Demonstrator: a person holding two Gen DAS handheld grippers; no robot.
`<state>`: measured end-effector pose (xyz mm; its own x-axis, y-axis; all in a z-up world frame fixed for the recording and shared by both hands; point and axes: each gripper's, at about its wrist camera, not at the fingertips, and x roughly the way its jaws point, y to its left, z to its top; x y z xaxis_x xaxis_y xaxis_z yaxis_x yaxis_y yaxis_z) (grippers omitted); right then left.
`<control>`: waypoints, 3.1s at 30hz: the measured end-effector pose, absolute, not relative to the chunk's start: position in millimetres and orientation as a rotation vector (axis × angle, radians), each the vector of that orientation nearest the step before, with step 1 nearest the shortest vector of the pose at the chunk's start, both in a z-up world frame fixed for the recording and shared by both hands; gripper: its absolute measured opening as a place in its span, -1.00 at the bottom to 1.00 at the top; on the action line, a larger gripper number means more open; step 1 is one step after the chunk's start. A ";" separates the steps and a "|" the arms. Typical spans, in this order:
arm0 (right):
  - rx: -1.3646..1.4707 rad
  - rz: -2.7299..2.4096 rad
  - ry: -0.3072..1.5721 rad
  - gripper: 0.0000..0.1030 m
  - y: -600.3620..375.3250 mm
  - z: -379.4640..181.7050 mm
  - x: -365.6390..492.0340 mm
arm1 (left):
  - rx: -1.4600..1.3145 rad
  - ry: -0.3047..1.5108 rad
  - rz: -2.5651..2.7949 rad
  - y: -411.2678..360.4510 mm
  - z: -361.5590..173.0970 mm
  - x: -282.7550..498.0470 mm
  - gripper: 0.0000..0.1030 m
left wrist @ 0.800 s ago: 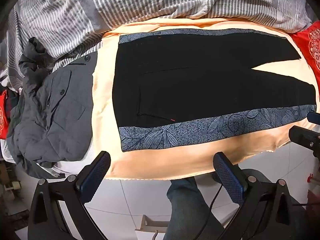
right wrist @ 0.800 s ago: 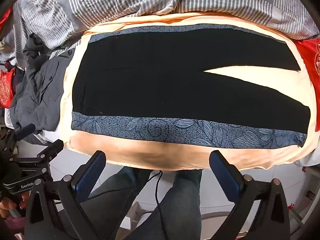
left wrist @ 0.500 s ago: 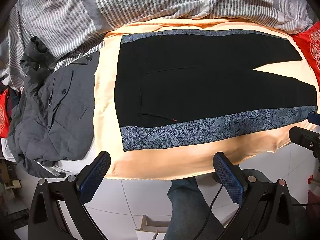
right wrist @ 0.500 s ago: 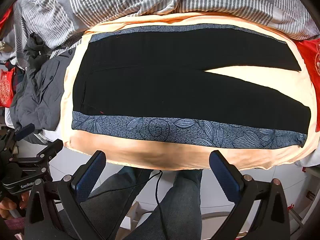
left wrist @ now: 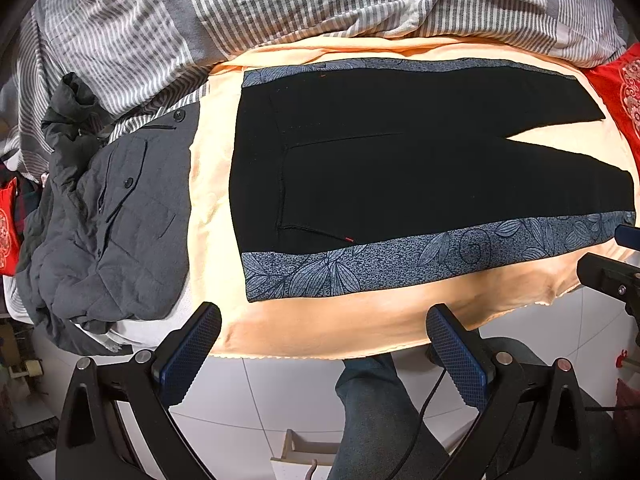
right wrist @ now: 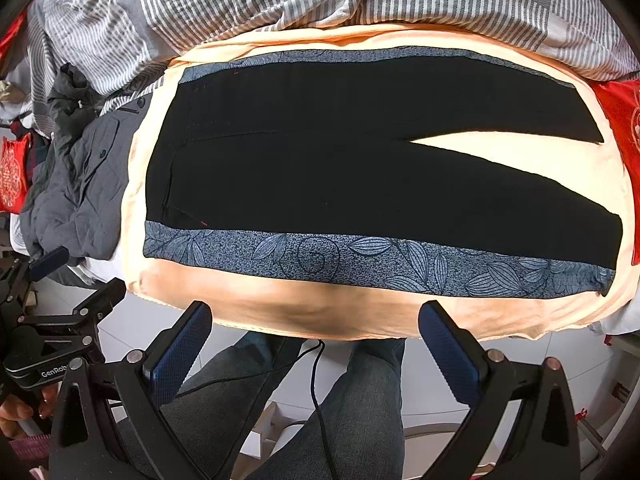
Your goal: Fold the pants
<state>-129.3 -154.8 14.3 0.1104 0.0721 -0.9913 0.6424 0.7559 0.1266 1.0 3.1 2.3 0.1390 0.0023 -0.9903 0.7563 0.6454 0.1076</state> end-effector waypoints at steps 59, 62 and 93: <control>1.561 -0.192 1.012 0.36 -176.5 -203.1 -190.9 | 0.047 1.578 -0.418 59.5 -153.8 24.0 0.57; 1.620 -0.198 0.951 0.36 -176.2 -223.6 -196.6 | 0.031 1.600 -0.425 66.3 -165.9 24.2 0.57; 1.733 0.015 0.652 -0.38 -203.5 -164.7 -170.0 | -0.583 1.637 -0.543 66.6 -192.2 56.8 0.73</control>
<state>-170.0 -203.5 -164.7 0.8417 0.4283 -0.3287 0.4132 -0.1191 0.9028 56.8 66.6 -192.2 -0.1194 -0.6481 -0.7522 -0.0699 0.7612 -0.6447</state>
